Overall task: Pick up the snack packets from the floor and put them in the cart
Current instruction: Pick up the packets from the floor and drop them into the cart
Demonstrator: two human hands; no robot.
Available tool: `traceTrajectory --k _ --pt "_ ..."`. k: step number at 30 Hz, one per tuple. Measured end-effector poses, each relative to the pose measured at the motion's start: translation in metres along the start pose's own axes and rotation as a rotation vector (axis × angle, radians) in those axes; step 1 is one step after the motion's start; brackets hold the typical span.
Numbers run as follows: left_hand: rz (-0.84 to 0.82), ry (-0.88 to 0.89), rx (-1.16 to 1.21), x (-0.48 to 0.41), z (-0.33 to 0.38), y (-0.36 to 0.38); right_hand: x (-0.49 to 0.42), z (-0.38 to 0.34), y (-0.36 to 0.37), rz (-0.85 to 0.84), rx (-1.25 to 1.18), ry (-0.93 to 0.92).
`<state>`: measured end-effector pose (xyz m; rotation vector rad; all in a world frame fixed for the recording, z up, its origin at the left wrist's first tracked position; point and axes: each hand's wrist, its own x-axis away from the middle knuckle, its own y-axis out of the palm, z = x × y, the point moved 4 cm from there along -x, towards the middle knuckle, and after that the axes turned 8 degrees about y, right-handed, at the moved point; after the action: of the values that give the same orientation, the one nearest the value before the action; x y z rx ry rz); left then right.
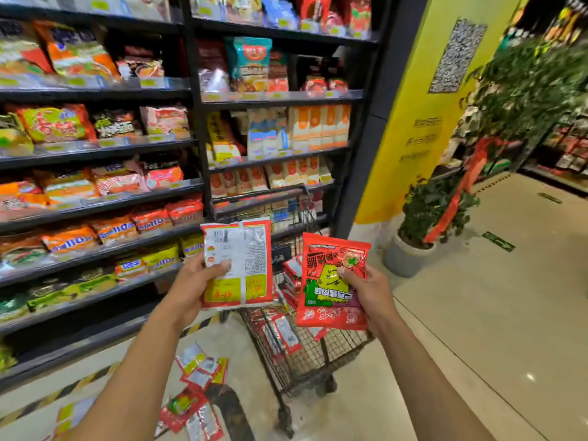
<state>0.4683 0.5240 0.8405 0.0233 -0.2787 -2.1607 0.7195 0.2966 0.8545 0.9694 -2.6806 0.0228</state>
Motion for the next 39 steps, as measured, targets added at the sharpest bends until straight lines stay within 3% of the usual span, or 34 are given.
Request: traceTrajectory --k 7,14,25,39 --pt "-0.003 -0.032 -0.002 0.032 -0.025 0.093 0.020 -0.008 -0.099 0.047 -0.049 0.033" --pt "0.027 -0.043 0.012 -0.004 -0.042 0.128 -0.031 -0.021 -0.142 0.054 -0.049 0.051" --pt "0.046 -0.107 0.093 -0.127 -0.079 0.169 -0.160 -0.040 -0.147 0.038 0.027 0.118" --pt "0.191 -0.235 0.064 -0.198 -0.129 0.202 -0.306 -0.029 -0.140 -0.099 0.111 0.232"
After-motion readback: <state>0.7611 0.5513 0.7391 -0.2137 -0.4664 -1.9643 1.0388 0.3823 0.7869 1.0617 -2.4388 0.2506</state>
